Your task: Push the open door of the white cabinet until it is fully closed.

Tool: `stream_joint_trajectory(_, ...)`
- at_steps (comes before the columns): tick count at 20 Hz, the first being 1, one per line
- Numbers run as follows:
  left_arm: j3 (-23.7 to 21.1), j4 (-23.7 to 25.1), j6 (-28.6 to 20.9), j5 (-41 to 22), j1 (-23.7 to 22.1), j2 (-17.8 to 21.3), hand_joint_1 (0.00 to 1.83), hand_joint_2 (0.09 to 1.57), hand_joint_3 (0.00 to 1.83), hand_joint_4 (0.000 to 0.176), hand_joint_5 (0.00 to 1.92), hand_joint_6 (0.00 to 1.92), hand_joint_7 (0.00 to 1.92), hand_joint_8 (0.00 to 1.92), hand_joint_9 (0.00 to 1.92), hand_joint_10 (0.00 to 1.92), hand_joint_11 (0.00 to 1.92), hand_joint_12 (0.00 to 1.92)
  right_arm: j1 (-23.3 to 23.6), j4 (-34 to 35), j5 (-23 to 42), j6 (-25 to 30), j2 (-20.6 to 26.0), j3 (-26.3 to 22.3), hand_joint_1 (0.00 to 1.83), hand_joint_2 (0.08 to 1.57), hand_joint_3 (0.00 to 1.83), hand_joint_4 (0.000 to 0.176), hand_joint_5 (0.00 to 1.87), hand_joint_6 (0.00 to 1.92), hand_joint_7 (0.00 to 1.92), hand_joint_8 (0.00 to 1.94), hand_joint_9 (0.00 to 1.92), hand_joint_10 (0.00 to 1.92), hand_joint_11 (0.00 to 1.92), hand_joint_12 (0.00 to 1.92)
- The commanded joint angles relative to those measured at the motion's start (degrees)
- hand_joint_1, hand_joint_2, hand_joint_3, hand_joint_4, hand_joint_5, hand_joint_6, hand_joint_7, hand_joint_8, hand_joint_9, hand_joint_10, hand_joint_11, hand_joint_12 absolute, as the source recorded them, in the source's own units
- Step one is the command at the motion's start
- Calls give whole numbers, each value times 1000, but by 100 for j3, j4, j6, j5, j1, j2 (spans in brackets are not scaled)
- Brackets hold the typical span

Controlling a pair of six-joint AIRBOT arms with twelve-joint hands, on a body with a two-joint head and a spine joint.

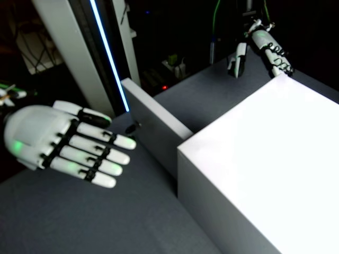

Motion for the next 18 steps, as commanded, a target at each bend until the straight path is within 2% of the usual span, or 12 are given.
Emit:
stream_joint_trajectory(1,11,-143,-59,-752,-4,-29,297,1329,3,0,244,3,273,5,277,30,0,1110,27,84,725,25,36,3,474,1390,16,0,277,105,353,32,119,599,0,1661)
stream_joint_trajectory(4,12,-145,-59,-758,-2,-24,293,1324,0,2,254,3,304,7,310,24,0,1163,27,81,725,25,37,2,486,1394,5,0,290,64,357,14,124,578,0,1626)
stream_joint_trajectory(7,14,-146,-59,-759,0,-22,310,1331,1,0,247,0,301,0,305,6,0,1108,33,-100,737,26,54,-10,513,1404,4,0,331,53,384,15,150,572,0,1636)
stream_joint_trajectory(9,16,-150,-60,-760,0,-21,329,1329,0,0,255,3,307,3,306,5,0,1089,47,-216,738,29,86,-31,523,1394,0,0,374,42,427,14,208,526,0,1550)
stream_joint_trajectory(12,14,-168,-60,-774,0,-20,344,1330,0,0,255,1,313,1,312,3,0,1124,120,-450,735,80,92,-41,587,1394,0,0,462,58,532,40,307,543,0,1579)
stream_joint_trajectory(13,14,-174,-60,-780,0,-21,347,1332,1,0,256,1,316,2,315,3,0,1118,142,-520,735,91,92,-46,528,1390,0,0,472,52,523,27,294,515,0,1521)
stream_joint_trajectory(16,14,-182,-60,-786,0,-22,386,1337,1,0,266,2,327,3,322,4,0,1162,207,-689,733,126,91,-51,530,1369,0,0,495,47,539,20,321,518,0,1608)
stream_joint_trajectory(18,14,-190,-59,-786,-1,-24,354,1336,0,0,258,0,323,0,319,2,0,1158,245,-786,728,149,88,-55,453,1363,0,0,501,38,523,8,301,489,0,1529)
